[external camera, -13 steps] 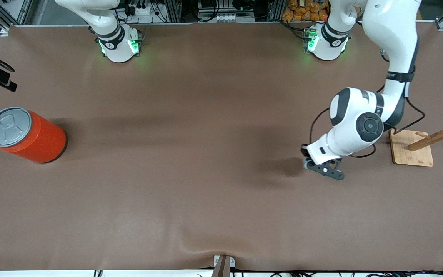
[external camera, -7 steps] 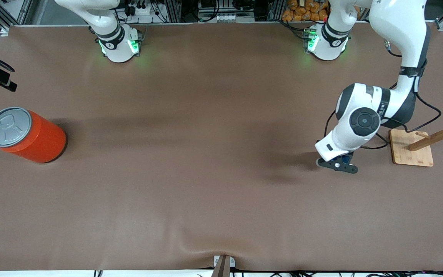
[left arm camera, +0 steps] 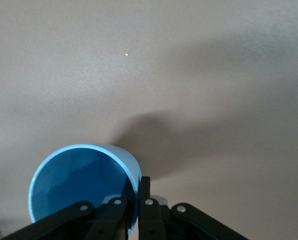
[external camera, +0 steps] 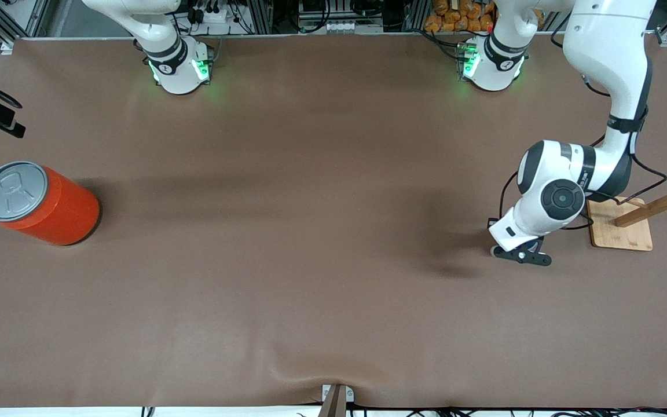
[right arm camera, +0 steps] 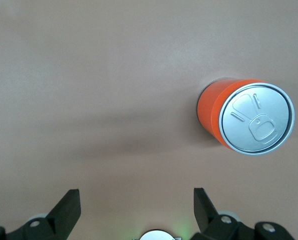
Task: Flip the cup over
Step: 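Lift the cup with the left gripper and turn it upright near the stand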
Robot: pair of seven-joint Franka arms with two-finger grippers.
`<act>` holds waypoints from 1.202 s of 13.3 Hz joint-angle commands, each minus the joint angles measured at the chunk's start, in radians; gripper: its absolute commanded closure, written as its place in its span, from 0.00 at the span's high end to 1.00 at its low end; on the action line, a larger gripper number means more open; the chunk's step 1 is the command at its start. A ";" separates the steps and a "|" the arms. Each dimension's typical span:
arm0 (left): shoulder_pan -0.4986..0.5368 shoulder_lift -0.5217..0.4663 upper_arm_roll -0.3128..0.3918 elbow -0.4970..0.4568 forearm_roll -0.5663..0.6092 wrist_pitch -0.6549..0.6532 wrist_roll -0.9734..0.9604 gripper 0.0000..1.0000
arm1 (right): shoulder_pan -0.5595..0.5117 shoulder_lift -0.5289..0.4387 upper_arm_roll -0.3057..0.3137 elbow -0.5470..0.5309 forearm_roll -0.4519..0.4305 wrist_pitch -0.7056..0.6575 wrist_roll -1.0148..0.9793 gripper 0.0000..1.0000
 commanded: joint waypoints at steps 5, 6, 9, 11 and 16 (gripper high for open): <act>0.010 -0.041 -0.017 0.033 0.013 -0.066 -0.007 1.00 | -0.020 -0.005 0.011 0.007 0.005 -0.010 0.000 1.00; 0.007 -0.050 -0.018 0.053 0.012 -0.110 -0.005 1.00 | -0.020 -0.005 0.011 0.007 0.005 -0.010 0.000 1.00; 0.001 -0.053 -0.043 0.170 0.007 -0.262 -0.007 1.00 | -0.020 -0.005 0.011 0.007 0.005 -0.010 0.000 1.00; -0.004 -0.053 -0.049 0.231 -0.019 -0.319 -0.008 1.00 | -0.020 -0.005 0.011 0.007 0.005 -0.010 0.000 1.00; -0.007 -0.053 -0.055 0.366 -0.068 -0.402 -0.008 1.00 | -0.021 -0.003 0.011 0.007 0.005 -0.010 0.000 1.00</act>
